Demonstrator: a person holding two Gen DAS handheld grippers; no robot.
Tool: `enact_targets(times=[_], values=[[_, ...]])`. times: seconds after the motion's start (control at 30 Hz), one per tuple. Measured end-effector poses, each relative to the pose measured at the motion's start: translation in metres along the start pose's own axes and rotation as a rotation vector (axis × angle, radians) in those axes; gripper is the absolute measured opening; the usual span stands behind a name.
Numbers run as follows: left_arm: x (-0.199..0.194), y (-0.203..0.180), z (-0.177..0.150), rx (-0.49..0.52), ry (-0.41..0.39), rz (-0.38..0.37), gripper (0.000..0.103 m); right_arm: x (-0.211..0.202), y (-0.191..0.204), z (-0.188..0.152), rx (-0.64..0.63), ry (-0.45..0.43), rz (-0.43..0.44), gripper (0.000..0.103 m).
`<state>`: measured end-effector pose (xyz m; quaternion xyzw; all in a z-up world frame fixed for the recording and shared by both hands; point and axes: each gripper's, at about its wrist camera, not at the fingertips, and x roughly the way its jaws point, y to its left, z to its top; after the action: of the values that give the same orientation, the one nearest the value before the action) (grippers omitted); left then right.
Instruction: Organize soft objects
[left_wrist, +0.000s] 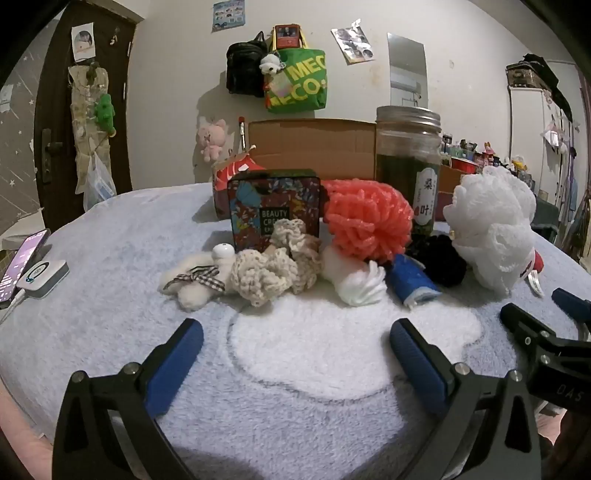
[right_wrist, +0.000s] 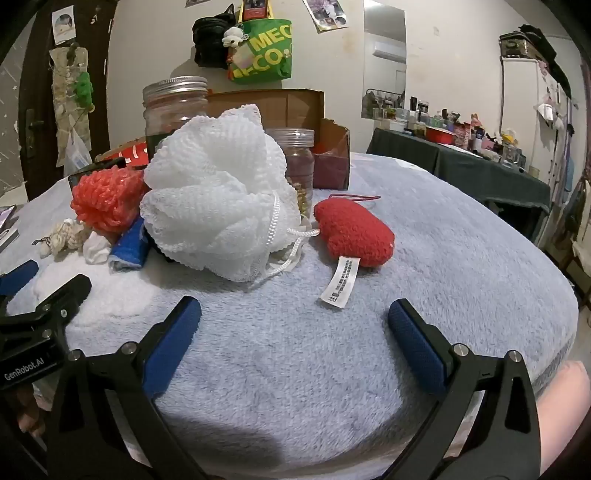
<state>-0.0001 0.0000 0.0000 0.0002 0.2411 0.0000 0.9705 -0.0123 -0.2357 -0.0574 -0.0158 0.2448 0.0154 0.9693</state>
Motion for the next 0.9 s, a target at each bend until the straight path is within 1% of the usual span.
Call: enact_targets(times=[0.9], values=[[0.0002,0.0000,0.0001,0.001,0.007,0.001,0.103,-0.0009,0.0004,-0.0003,-0.001,0.000,-0.001,0.103]])
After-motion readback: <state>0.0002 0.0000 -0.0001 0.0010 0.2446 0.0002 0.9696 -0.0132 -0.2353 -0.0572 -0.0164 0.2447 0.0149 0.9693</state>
